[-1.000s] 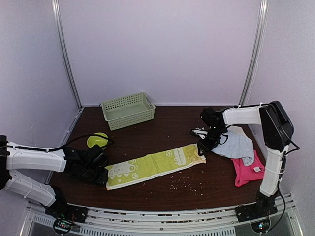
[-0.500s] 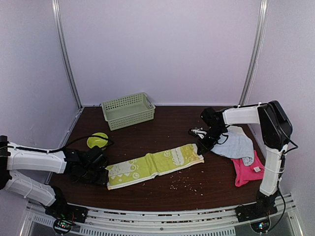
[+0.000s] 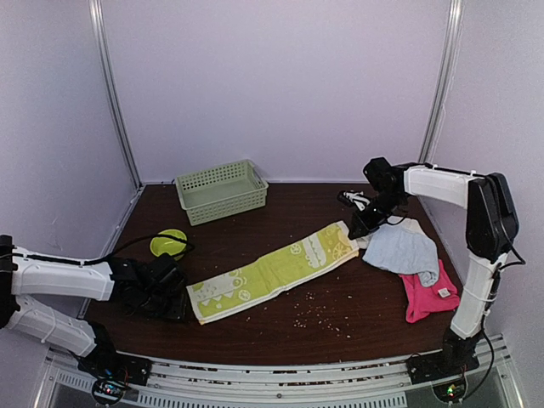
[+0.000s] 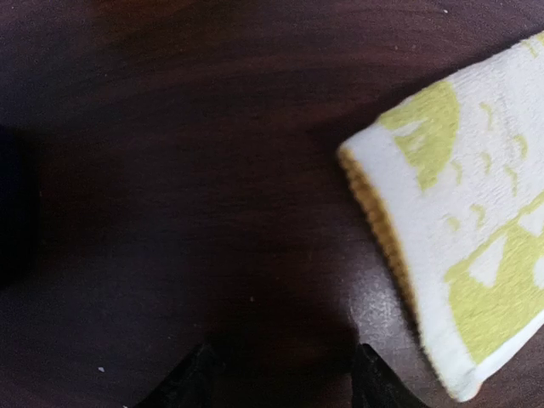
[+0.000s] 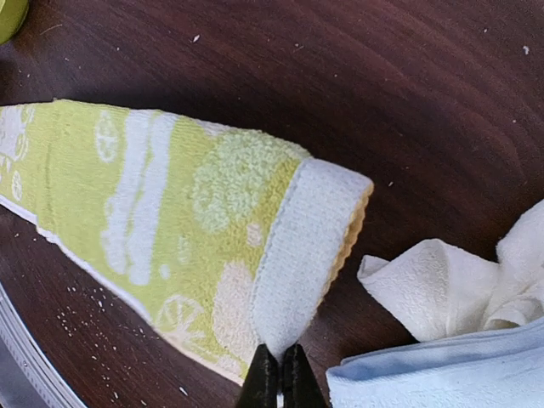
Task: Roll the towels
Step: Pick up the towel from the center of the board, then fold the towel at the center of the board.
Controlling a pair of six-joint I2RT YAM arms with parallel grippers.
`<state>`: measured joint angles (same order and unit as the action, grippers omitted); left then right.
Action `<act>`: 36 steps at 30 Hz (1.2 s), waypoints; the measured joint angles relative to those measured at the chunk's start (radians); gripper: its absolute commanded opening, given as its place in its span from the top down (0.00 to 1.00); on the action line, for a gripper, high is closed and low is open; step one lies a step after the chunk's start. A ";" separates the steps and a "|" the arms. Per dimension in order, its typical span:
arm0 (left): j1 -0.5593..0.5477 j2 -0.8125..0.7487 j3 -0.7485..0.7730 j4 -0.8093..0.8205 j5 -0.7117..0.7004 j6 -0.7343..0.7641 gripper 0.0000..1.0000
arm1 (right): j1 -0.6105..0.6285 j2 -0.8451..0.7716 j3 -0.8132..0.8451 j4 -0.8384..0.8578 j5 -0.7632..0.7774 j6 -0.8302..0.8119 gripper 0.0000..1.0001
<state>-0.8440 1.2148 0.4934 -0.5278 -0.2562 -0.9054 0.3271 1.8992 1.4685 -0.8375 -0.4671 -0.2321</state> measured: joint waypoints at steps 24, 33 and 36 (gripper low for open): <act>0.001 0.138 0.070 0.167 0.079 0.085 0.80 | 0.018 0.003 0.218 -0.093 0.031 -0.004 1.00; 0.001 0.183 0.092 0.224 0.106 0.111 0.81 | 0.203 0.015 0.249 -0.117 -0.027 0.011 1.00; 0.001 0.182 0.092 0.222 0.106 0.111 0.81 | 0.263 0.063 0.319 -0.125 -0.048 0.022 1.00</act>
<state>-0.8429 1.3964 0.5850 -0.3061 -0.1497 -0.7940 0.5903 1.9625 1.7878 -0.9627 -0.5152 -0.2100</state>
